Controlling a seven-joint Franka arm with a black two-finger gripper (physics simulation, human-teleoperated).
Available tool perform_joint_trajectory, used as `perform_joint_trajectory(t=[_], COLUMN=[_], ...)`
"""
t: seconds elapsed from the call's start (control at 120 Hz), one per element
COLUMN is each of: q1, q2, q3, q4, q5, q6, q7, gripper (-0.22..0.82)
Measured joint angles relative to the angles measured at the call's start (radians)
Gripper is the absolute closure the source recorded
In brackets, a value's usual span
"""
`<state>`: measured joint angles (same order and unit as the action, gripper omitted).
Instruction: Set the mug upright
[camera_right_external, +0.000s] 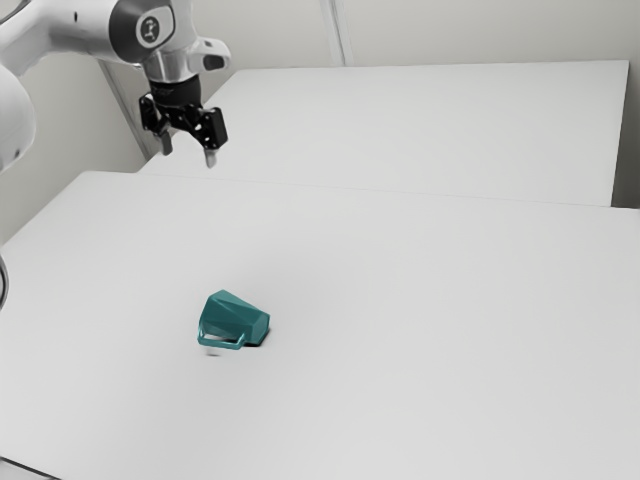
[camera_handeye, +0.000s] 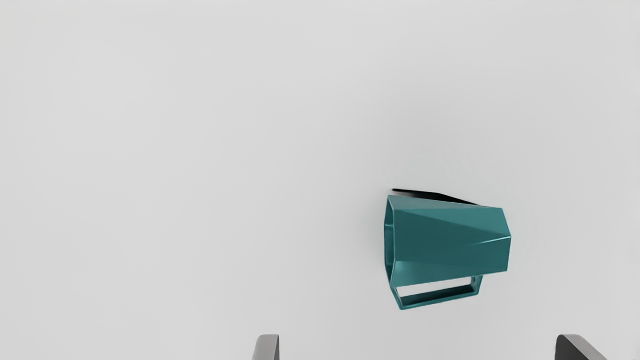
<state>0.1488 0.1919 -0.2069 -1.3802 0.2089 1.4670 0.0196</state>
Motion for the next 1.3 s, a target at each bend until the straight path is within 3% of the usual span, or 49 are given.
perform_joint_trajectory(t=[0.167,0.292,0.467,0.692,0.917,1.117,1.3], q1=[-0.007,-0.014,-0.001,-0.005,0.003,-0.029,-0.013], q2=[-0.044,-0.052,-0.049,-0.054,-0.112,-0.077,0.008], q3=[0.003,0.124,0.222,0.395,0.48,0.577,0.593], q4=[-0.013,-0.009,-0.019,-0.227,-0.508,-0.615,-0.637], q5=[-0.033,-0.097,-0.221,-0.44,-0.653,-0.829,-0.95], q6=[0.013,0.022,0.033,0.137,0.271,0.323,0.325], q7=[-0.001,0.0,0.005,0.056,0.167,0.3,0.421], gripper=[0.0,0.0,0.0,0.0,0.0,0.0,0.0])
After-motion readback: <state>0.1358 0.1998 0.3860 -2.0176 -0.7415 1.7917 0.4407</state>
